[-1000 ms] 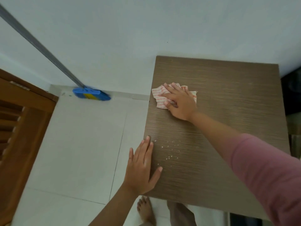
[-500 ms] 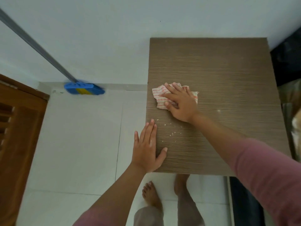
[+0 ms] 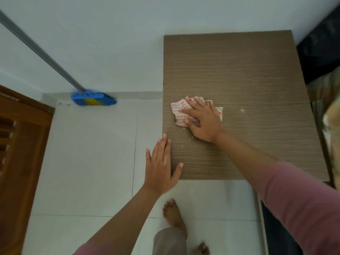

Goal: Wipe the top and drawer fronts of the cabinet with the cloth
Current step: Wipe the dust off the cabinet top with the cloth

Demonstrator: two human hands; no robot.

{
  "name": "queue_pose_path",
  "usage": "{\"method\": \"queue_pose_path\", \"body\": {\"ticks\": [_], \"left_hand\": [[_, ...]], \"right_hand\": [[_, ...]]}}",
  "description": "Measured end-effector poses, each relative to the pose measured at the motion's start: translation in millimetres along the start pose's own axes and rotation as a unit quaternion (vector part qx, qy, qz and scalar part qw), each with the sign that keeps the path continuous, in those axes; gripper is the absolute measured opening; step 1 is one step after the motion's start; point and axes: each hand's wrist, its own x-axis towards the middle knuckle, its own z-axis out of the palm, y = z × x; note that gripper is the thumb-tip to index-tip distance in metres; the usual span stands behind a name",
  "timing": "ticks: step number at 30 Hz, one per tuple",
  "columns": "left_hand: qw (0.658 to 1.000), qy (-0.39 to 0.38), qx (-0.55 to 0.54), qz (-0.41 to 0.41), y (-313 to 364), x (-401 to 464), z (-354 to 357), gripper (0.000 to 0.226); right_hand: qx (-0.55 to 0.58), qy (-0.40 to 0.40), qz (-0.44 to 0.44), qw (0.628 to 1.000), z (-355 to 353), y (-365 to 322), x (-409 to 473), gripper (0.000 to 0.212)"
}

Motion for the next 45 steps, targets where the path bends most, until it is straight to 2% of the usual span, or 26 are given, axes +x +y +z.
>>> {"method": "queue_pose_path", "body": {"ticks": [10,37,40,45], "left_hand": [[0.998,0.048,-0.029,0.036,-7.6,-0.3,12.7,0.074],[0.997,0.062,-0.003,0.054,-8.9,-3.0,11.6,0.071],[0.996,0.066,0.004,0.055,-9.2,-3.3,11.5,0.071],[0.996,0.071,0.011,0.057,-8.2,-3.4,11.0,0.071]], "right_hand": [[-0.001,0.008,-0.022,1.0,5.4,-1.5,-24.8,0.036],[0.022,0.017,-0.032,0.999,22.2,-18.6,-159.4,0.034],[0.044,0.002,-0.027,0.999,24.2,-21.2,-176.5,0.036],[0.127,-0.098,-0.045,0.986,6.9,-23.2,-205.9,0.042]]}}
